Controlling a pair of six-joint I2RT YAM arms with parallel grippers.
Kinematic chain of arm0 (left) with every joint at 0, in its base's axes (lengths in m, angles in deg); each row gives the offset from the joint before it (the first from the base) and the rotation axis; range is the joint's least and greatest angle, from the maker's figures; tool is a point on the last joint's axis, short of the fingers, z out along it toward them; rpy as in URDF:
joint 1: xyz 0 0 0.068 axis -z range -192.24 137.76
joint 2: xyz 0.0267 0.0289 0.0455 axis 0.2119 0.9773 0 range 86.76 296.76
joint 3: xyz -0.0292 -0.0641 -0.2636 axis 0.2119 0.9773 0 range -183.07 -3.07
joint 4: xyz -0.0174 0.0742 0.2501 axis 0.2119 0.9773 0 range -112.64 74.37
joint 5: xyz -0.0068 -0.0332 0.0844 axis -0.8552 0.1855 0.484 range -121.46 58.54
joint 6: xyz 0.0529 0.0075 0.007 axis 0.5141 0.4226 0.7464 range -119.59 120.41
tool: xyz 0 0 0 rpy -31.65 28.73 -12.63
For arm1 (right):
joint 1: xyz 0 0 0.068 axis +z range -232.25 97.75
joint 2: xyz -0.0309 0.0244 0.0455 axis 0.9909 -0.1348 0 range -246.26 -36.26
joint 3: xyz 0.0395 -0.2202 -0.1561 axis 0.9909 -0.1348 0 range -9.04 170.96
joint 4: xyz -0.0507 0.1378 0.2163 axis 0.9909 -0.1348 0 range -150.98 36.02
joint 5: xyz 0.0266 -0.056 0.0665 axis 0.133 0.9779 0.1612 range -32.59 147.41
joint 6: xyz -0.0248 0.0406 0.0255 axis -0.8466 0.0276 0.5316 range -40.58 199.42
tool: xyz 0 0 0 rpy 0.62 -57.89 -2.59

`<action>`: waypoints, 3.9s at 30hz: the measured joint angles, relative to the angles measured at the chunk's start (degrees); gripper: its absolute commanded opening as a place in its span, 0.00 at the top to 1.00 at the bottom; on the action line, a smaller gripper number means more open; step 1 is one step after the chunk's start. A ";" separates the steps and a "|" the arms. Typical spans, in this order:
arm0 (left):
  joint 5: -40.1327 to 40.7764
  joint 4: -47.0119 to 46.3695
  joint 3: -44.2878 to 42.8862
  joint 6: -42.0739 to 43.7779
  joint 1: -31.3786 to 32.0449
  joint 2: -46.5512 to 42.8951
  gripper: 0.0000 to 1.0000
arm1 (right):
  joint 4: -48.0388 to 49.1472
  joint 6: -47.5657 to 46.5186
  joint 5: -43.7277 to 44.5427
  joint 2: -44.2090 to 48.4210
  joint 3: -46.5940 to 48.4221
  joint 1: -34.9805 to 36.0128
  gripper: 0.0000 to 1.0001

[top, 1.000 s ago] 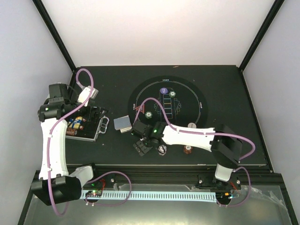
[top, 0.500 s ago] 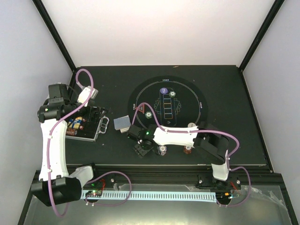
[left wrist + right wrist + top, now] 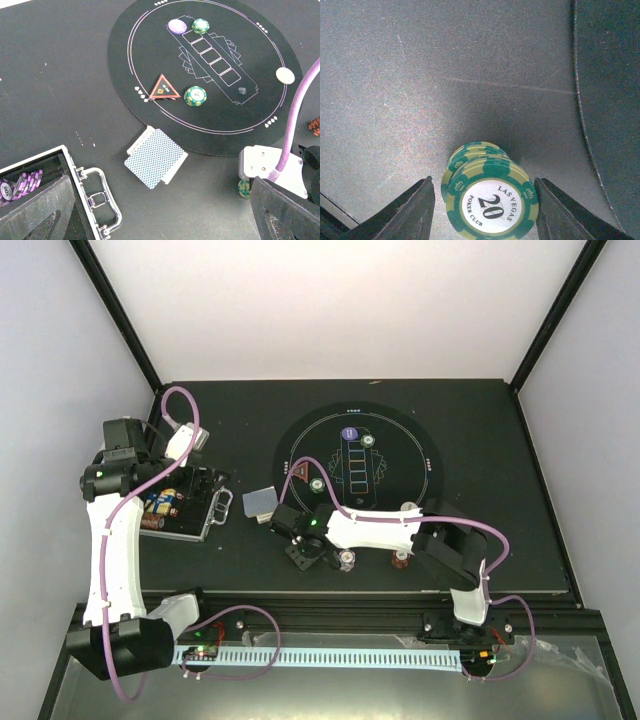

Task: Distribute texas hold em gaming equipment

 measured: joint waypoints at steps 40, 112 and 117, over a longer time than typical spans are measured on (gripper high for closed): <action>0.39 -0.17 0.00 -0.07 -0.02 0.00 0.01 | -4.55 -0.42 2.38 7.08 3.34 -2.82 0.59; 0.37 -0.31 0.02 0.28 0.00 0.04 0.01 | -0.24 6.95 0.37 20.81 -18.88 -7.48 0.23; 0.39 -0.28 0.02 0.28 0.00 0.04 0.01 | 0.98 7.39 -0.20 19.37 -18.99 -6.84 0.26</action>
